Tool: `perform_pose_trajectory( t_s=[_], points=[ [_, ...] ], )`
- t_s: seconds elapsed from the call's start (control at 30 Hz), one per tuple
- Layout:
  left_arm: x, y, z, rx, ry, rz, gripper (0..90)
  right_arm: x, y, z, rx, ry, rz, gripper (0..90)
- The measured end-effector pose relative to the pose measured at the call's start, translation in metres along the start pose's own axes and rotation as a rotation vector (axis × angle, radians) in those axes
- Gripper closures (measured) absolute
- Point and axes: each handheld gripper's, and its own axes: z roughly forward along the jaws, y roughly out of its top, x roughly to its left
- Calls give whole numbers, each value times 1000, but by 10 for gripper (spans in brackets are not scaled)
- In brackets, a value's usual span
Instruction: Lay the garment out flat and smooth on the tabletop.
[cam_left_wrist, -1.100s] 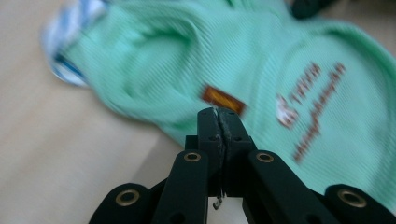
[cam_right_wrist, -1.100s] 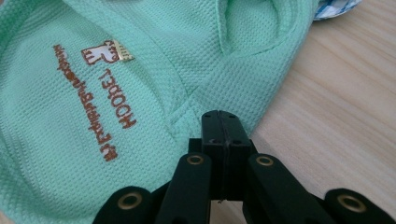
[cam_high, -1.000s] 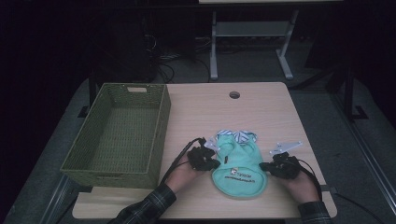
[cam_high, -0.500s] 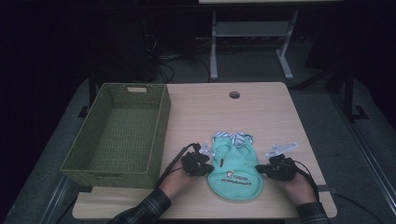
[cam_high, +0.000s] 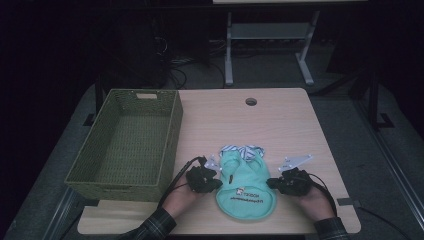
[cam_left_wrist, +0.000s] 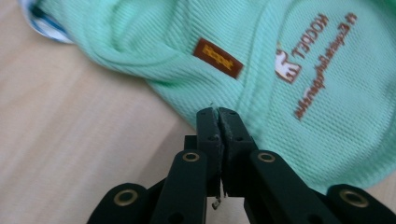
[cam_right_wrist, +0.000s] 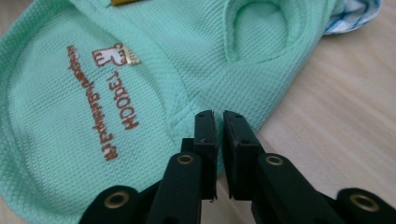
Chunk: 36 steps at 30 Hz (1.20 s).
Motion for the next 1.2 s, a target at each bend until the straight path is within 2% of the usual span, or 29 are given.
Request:
perform_pose_trajectory(
  t_s=[0.13,0.23,0.3,0.43,0.6,0.7,0.77,0.8,0.93,1.0,1.13,1.2],
  points=[
    [5,4,-5,-29,15,-11,793,-5,4,-2,-19,-14,7,771],
    [8,5,-6,-32,20,-10,729,-11,5,-4,-51,-12,27,725],
    [10,7,-7,-38,25,-15,699,-15,8,-6,-47,-30,31,685],
    [15,13,-6,-48,37,-17,638,-20,16,-12,-90,-35,38,666],
    [22,21,-4,-68,61,0,566,-28,25,-16,-109,-46,44,637],
    [26,26,-3,-71,76,4,531,-33,30,-15,-86,-54,53,613],
    [29,29,-3,-80,88,4,504,-38,34,-15,-104,-62,53,604],
    [30,31,-3,-82,90,-2,498,-40,35,-15,-121,-63,60,601],
    [39,37,-2,-97,100,-22,492,-48,43,-12,-111,-68,63,593],
    [44,41,-2,-109,103,-34,478,-51,47,-11,-141,-76,64,593],
    [51,47,-2,-117,112,-44,476,-59,55,-7,-129,-79,89,582],
    [55,49,-1,-121,111,-47,477,-61,57,-5,-155,-80,99,584]
  ],
)
